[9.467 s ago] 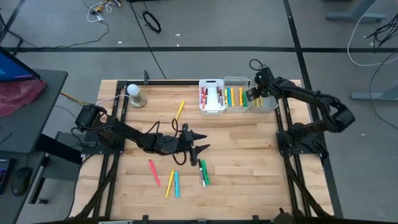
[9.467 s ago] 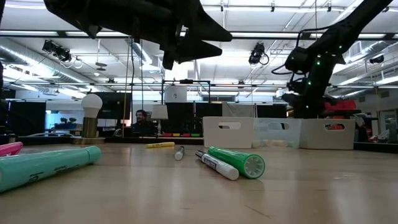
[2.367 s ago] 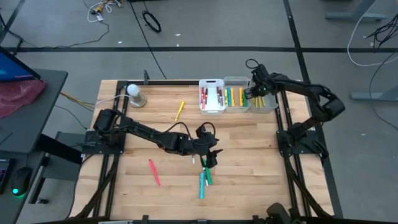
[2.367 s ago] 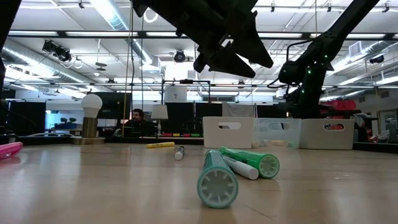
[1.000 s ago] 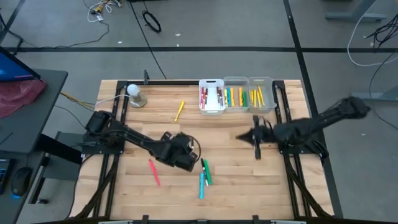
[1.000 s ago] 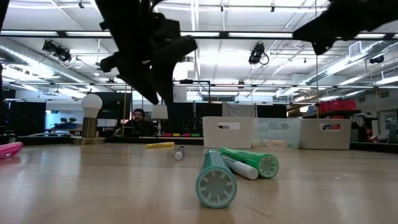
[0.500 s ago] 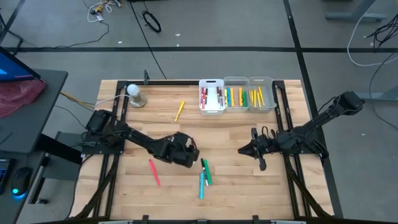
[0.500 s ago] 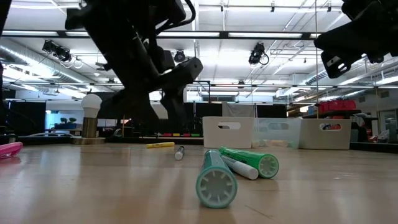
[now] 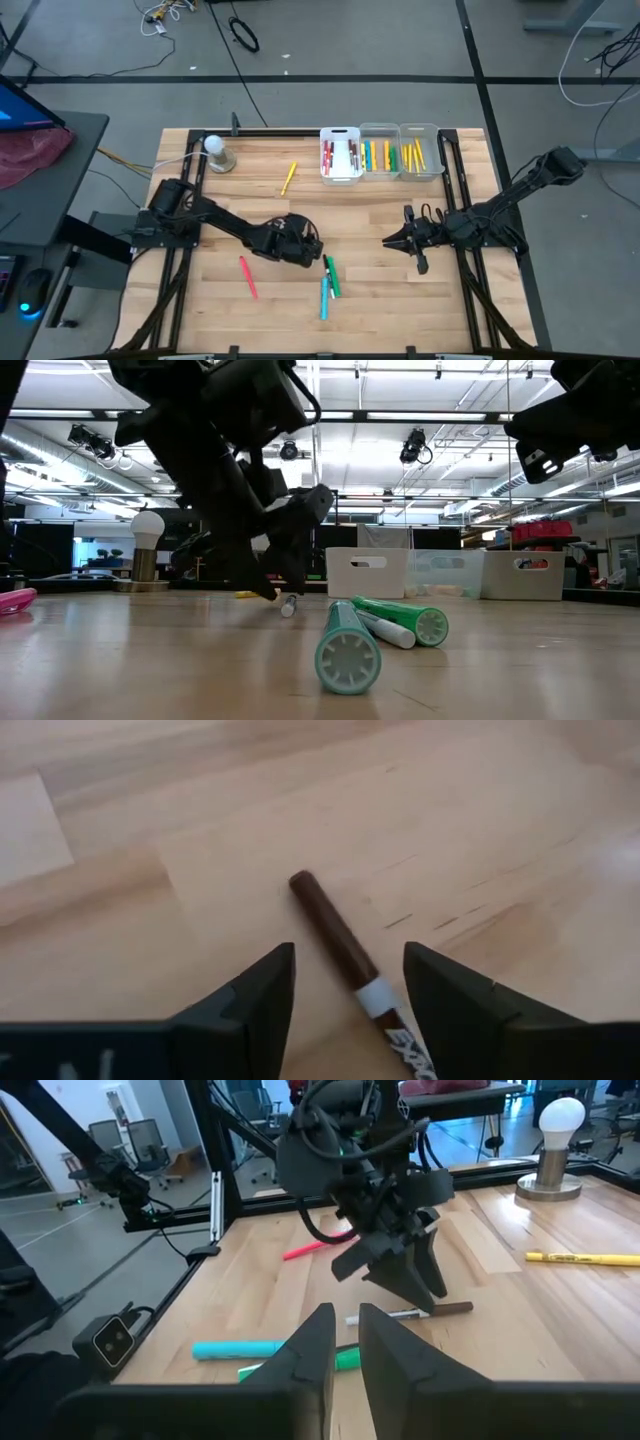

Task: Pick & Place Markers
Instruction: Put the dark brown marker pen into the white bin, then put the pink pen into the gray bin

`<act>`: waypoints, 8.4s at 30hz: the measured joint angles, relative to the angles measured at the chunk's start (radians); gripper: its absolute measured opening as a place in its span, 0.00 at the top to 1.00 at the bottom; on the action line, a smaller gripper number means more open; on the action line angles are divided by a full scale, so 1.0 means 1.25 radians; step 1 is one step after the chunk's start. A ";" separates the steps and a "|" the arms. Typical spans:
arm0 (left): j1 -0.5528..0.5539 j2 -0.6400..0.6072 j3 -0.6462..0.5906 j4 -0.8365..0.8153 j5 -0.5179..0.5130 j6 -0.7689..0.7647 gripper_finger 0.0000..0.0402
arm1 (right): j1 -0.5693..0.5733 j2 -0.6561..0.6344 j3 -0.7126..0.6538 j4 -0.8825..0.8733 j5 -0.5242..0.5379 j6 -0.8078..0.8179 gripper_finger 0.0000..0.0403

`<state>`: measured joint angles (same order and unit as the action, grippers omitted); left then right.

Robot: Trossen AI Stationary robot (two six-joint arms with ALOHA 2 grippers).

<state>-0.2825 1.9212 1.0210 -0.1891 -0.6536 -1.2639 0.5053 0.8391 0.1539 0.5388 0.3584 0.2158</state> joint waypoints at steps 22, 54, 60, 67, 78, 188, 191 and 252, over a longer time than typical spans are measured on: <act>0.003 0.042 0.002 -0.017 -0.030 -0.006 0.90 | 0.000 0.000 0.000 -0.002 0.000 -0.015 0.88; 0.380 -0.004 0.419 0.051 0.203 0.622 0.90 | 0.000 0.000 0.000 -0.020 0.000 -0.033 0.88; 0.483 0.120 0.585 -0.121 0.296 0.600 0.90 | 0.000 0.000 0.000 -0.021 0.000 -0.033 0.88; 0.519 0.245 0.734 -0.274 0.401 0.552 0.90 | -0.001 0.001 0.000 -0.024 0.000 -0.039 0.88; 0.530 0.318 0.737 -0.299 0.337 0.496 0.89 | -0.001 0.002 -0.001 -0.034 0.005 -0.012 0.88; 0.083 0.133 0.741 -0.858 -0.108 0.615 0.59 | -0.001 0.002 0.000 -0.042 0.006 0.009 0.88; -0.004 0.133 0.741 -1.034 -0.108 0.463 0.59 | 0.000 0.002 0.000 -0.040 0.006 0.009 0.88; -0.345 0.001 0.057 -0.728 0.300 -0.882 0.42 | -0.001 0.005 0.000 -0.001 0.022 -0.012 0.88</act>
<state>-0.7133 1.9228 1.0925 -1.0986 -0.2782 -2.3669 0.5045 0.8455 0.1543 0.5381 0.3862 0.2008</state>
